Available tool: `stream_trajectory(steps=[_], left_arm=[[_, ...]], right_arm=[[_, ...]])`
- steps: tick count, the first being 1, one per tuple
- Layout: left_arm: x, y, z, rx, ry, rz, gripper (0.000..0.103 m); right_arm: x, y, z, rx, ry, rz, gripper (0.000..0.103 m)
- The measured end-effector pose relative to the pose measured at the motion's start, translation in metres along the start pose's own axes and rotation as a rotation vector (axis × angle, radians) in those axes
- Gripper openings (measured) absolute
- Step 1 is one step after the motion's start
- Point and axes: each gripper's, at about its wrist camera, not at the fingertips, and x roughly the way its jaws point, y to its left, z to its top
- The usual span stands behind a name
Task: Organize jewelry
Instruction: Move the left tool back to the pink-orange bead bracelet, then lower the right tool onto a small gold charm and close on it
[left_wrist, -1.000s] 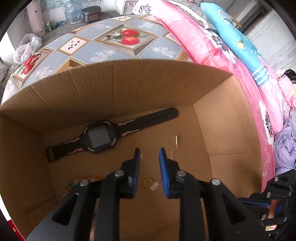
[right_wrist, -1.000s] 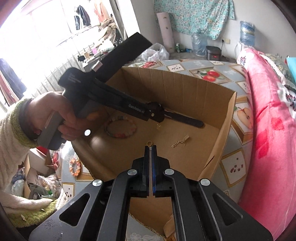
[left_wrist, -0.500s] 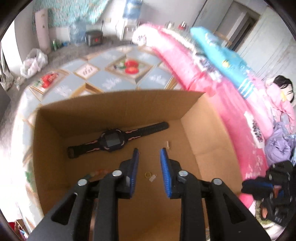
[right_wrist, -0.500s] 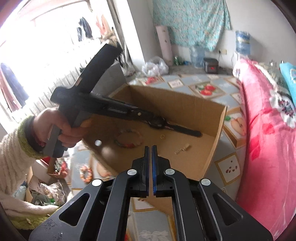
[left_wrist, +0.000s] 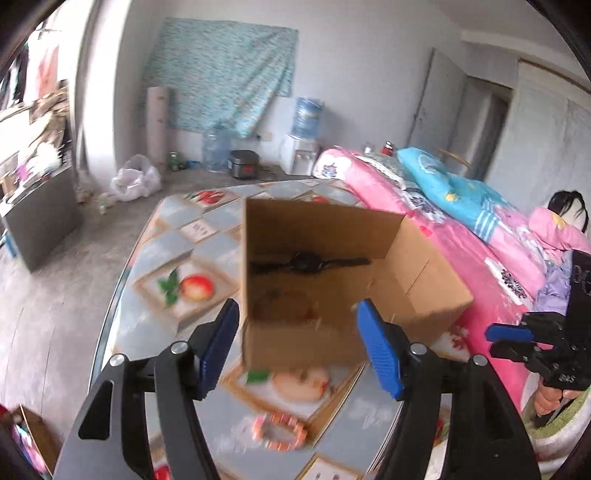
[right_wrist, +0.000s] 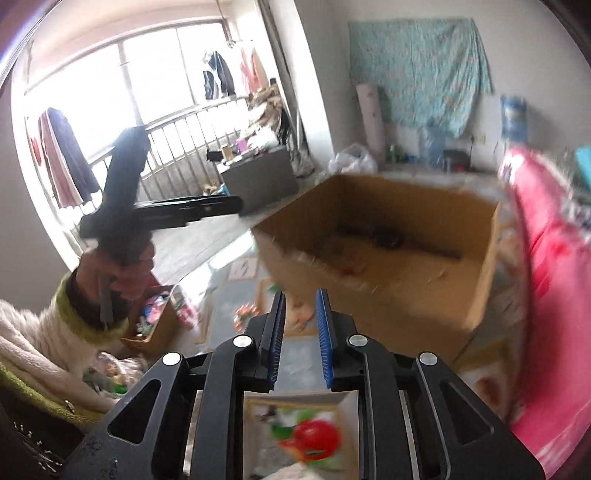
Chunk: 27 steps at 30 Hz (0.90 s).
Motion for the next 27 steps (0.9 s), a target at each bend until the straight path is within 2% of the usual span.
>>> stream_trajectory(steps=[2,4,6,9,11,15,20,27], left_arm=[[-0.005,0.004,-0.03,-0.033,-0.01,-0.026,0.065],[0.0,0.002,-0.053,-0.03,0.014,-0.036,0.065],[0.011,-0.005,-0.08,0.009,0.059,-0.009,0.065],[0.025,-0.013,-0.102,0.056,0.091,0.038,0.065],[0.031,-0.016,-0.109,0.07,0.097,0.035,0.064],[0.04,-0.019,-0.116,0.111,0.093,0.029,0.054],[0.056,-0.022,-0.123,0.166,0.129,0.052,0.042],[0.069,-0.014,-0.129,0.153,0.169,0.071,0.034]], right_arm=[[0.019,-0.001,-0.011,0.05,0.035,0.011,0.017],[0.033,-0.002,-0.018,0.091,0.061,0.014,0.017],[0.047,-0.003,-0.024,0.132,0.084,0.015,0.017],[0.068,-0.001,-0.028,0.159,0.117,0.006,0.017],[0.081,0.003,-0.029,0.138,0.135,-0.013,0.018],[0.096,0.014,-0.026,0.087,0.15,-0.033,0.018],[0.107,0.021,-0.019,-0.003,0.154,-0.048,0.018],[0.123,0.031,-0.021,-0.14,0.173,-0.103,0.018]])
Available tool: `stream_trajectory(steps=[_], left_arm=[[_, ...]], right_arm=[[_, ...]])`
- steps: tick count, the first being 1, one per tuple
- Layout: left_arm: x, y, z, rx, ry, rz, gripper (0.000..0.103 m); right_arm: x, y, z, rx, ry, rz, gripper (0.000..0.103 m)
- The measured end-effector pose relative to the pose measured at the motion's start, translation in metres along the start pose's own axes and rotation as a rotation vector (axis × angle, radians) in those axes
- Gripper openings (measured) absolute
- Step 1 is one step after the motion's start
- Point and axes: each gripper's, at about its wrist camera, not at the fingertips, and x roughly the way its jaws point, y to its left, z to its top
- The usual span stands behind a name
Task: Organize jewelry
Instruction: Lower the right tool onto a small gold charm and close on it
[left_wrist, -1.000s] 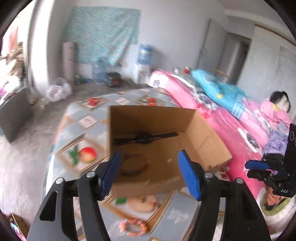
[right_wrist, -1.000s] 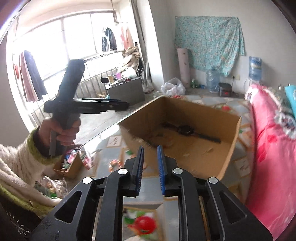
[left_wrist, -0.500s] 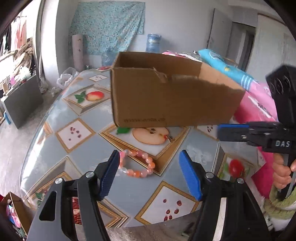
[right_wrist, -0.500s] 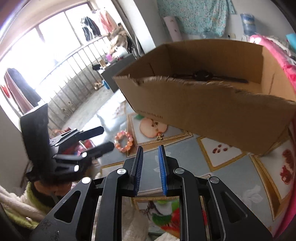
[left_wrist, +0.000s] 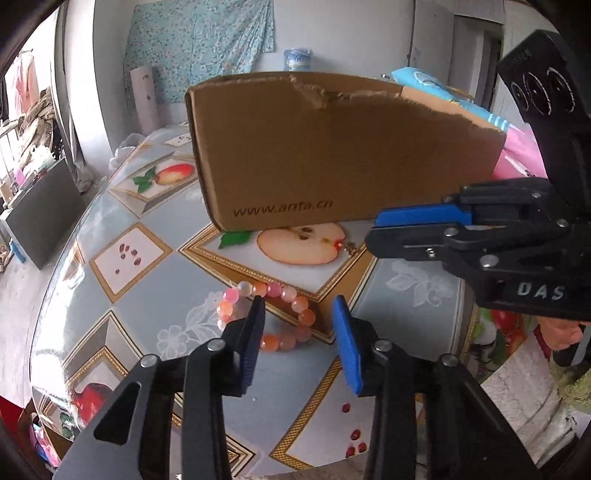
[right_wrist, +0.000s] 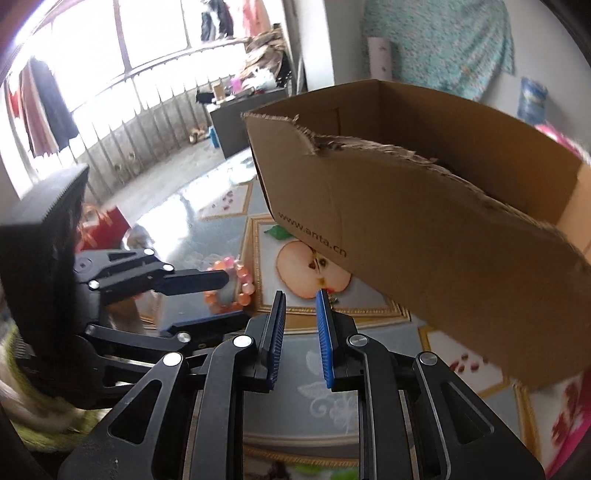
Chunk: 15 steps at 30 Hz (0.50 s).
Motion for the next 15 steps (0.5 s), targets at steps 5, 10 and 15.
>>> stream_trajectory(steps=[5,10,15], left_arm=[[0.002,0.005,-0.003,-0.013,-0.007,-0.002,0.028],[0.002,0.01,-0.003,-0.027,-0.015,-0.019,0.024],[0.001,0.01,-0.004,-0.029,-0.021,-0.023,0.024]], right_arm=[[0.01,0.001,0.002,-0.049,0.008,-0.028,0.018],[0.016,0.0,0.004,-0.119,0.021,-0.029,0.017],[0.024,0.003,0.005,-0.189,0.04,-0.026,0.017]])
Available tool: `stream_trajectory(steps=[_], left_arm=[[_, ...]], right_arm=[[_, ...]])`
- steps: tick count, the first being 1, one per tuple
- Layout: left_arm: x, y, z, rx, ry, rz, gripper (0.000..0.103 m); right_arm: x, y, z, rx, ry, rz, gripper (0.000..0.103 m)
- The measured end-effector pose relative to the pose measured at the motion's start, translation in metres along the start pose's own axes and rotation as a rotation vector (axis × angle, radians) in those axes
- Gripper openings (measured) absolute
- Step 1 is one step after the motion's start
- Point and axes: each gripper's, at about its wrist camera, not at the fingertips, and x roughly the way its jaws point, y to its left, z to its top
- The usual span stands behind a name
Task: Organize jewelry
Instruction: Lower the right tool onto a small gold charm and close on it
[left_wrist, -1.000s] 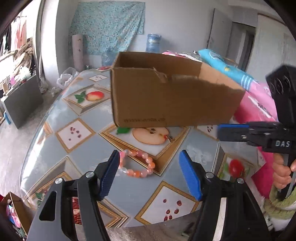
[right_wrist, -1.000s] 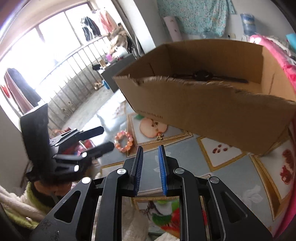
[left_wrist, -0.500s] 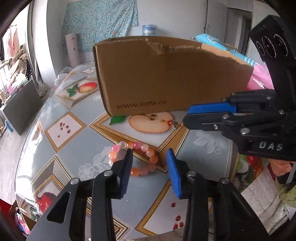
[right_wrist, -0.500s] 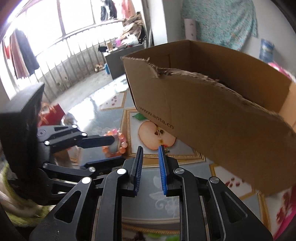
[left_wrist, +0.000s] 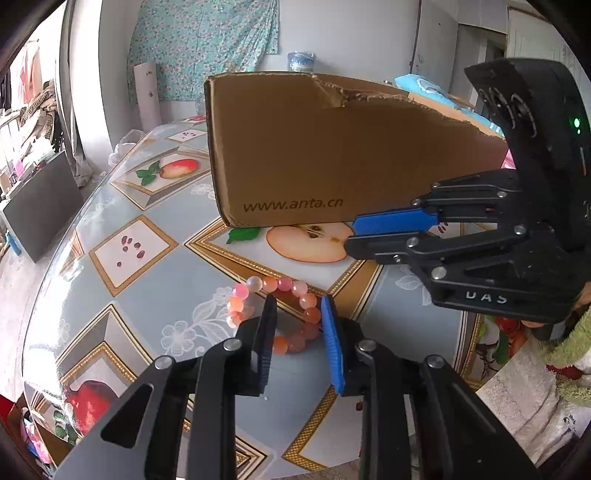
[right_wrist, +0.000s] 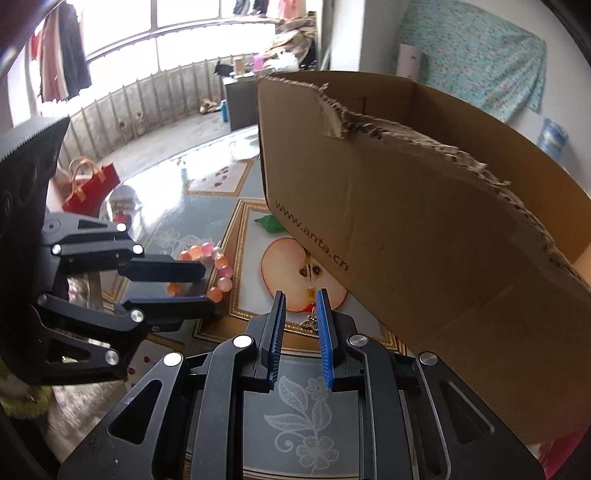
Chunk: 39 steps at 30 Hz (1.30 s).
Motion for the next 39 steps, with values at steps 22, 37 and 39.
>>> stream_trajectory(steps=[22,37,39], left_arm=[[-0.001,-0.001,-0.001,0.003,-0.007,0.002,0.024],[-0.001,-0.003,-0.001,0.002,-0.008,0.006,0.024],[-0.001,-0.003,0.0,0.003,-0.008,0.007,0.024]], right_arm=[[-0.004,-0.018,-0.012,-0.042,0.037,0.072,0.006],[-0.03,-0.038,-0.045,0.099,0.065,0.036,0.0],[-0.033,-0.04,-0.047,0.113,0.07,0.035,0.0]])
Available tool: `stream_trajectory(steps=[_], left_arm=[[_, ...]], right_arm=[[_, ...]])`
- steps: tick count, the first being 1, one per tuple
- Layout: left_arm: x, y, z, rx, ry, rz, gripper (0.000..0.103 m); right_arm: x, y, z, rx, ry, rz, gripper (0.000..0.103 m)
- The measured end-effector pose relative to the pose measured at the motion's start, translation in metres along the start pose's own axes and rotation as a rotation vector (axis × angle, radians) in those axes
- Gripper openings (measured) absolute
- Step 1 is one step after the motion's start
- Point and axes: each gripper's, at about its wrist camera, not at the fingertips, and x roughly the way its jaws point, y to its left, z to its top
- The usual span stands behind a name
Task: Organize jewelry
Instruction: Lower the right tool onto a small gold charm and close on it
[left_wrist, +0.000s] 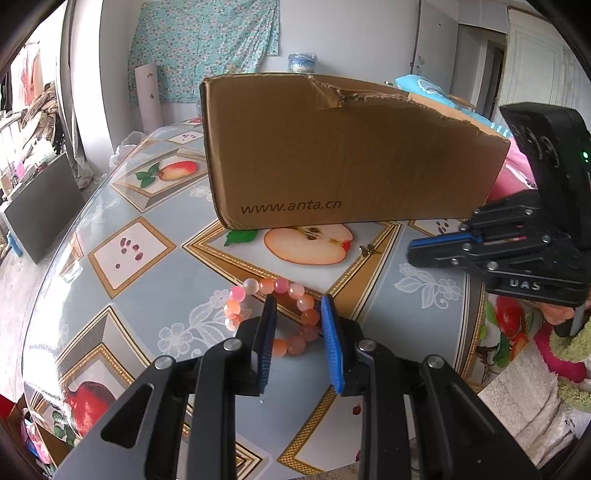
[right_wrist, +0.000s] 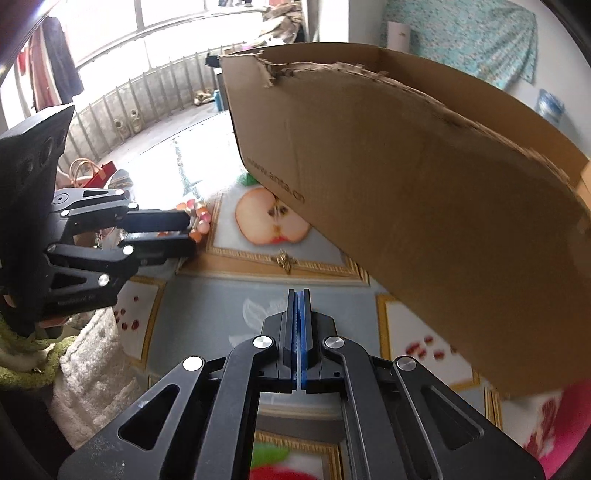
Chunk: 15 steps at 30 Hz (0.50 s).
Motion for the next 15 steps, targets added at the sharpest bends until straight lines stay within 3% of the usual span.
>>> stream_trajectory(steps=[5,7,15], left_arm=[[0.0,0.0,0.0,-0.002,0.0,0.0,0.024],[0.0,-0.001,0.001,-0.005,0.001,0.001,0.024],[0.001,-0.001,0.001,-0.012,0.003,-0.003,0.024]], right_arm=[[0.0,0.007,0.003,0.054,-0.016,0.01,0.008],[0.004,0.012,0.008,0.083,-0.03,0.014,0.018],[0.021,0.03,0.024,0.089,-0.055,-0.035,0.019]])
